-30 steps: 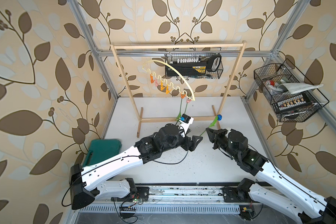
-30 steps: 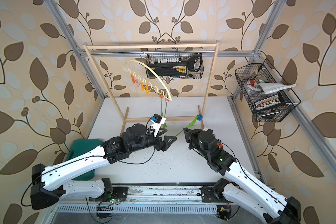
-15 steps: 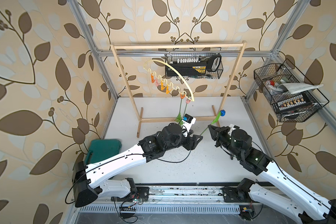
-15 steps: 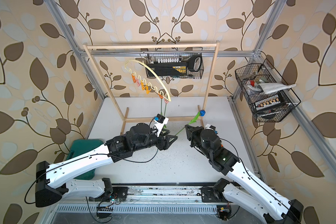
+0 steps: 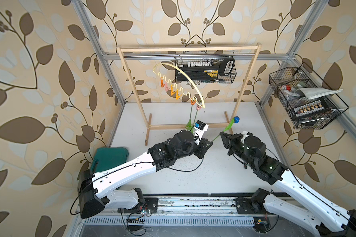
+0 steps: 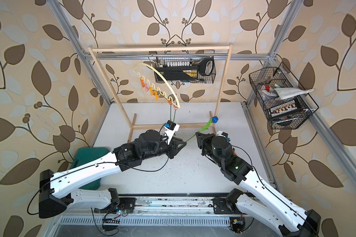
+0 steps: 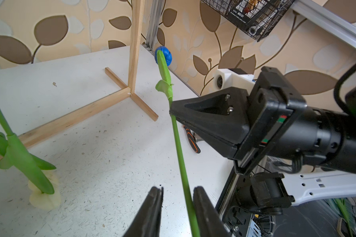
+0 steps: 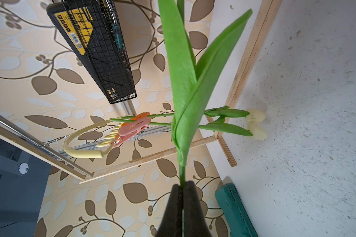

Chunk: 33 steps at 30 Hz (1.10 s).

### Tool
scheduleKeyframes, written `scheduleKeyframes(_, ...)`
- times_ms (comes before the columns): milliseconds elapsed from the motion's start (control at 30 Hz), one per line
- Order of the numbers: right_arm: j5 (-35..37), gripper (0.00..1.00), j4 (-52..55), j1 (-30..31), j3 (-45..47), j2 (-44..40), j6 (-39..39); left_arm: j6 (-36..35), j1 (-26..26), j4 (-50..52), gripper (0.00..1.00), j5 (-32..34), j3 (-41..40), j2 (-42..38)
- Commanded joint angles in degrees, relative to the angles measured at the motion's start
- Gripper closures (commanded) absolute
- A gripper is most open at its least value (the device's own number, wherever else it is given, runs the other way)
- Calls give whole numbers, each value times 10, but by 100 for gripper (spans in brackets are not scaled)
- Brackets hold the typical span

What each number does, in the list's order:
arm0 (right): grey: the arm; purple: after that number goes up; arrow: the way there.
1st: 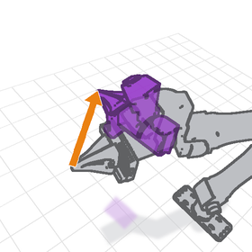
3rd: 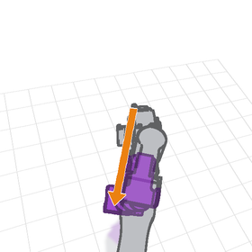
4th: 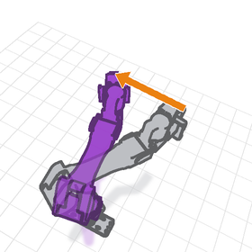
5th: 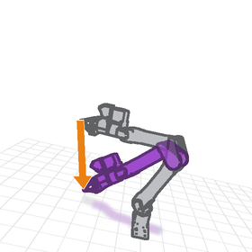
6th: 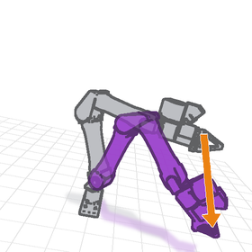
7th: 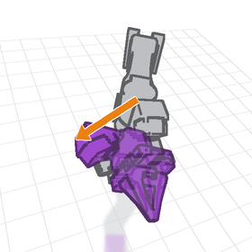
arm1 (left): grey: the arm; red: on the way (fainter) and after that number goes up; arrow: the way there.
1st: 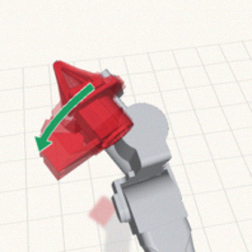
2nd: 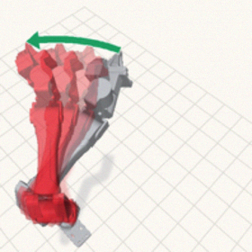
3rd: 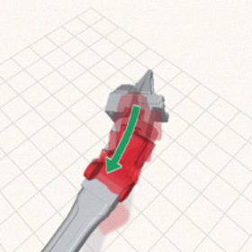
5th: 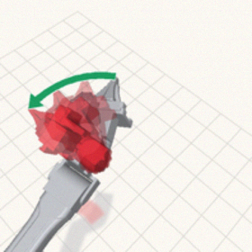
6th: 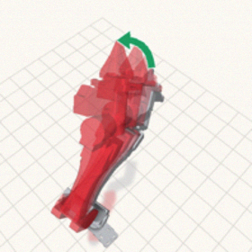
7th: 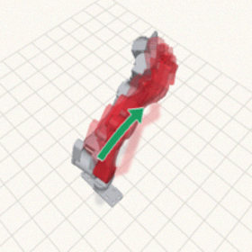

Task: Dry the flowers on a clothes hanger
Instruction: Pick up the flower at the center of the board.

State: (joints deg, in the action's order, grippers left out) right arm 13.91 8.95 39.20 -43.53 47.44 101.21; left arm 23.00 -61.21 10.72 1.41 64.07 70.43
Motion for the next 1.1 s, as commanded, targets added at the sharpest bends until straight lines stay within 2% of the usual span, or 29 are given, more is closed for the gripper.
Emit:
scheduleKeyframes(0, -2, 100, -1, -3, -24, 4, -14, 2, -3, -8, 77, 7, 23, -6)
scheduleKeyframes(233, -4, 100, -3, -3, -29, 9, -18, 3, -3, -4, 91, 13, 23, -12)
scheduleKeyframes(400, -6, 100, -2, -3, -30, 10, -19, 4, -3, -1, 95, 18, 24, -12)
scheduleKeyframes(433, -7, 97, -2, -3, -31, 10, -20, 4, -3, 0, 96, 20, 25, -12)
scheduleKeyframes(500, -9, 78, -5, -3, -30, 8, -23, 5, -3, 6, 96, 26, 27, -13)
scheduleKeyframes(600, -22, 56, -2, -3, -28, -2, -41, 7, -3, 37, 97, 51, 41, -9)
scheduleKeyframes(667, -32, 47, 30, -3, -25, -18, -64, 9, -3, 77, 98, 70, 63, -4)
scheduleKeyframes(767, -55, 44, 94, -3, -10, -59, -99, 10, -2, 143, 98, 94, 101, 8)
scheduleKeyframes(833, -74, 43, 133, -3, -1, -88, -138, 14, 3, 197, 99, 100, 133, 18)
scheduleKeyframes(933, -82, 40, 204, -4, -19, -130, -271, 22, 14, 307, 99, 85, 209, 36)
scheduleKeyframes(1067, -137, 37, 246, -4, -85, -127, -521, 31, 22, 421, 95, 62, 299, 50)
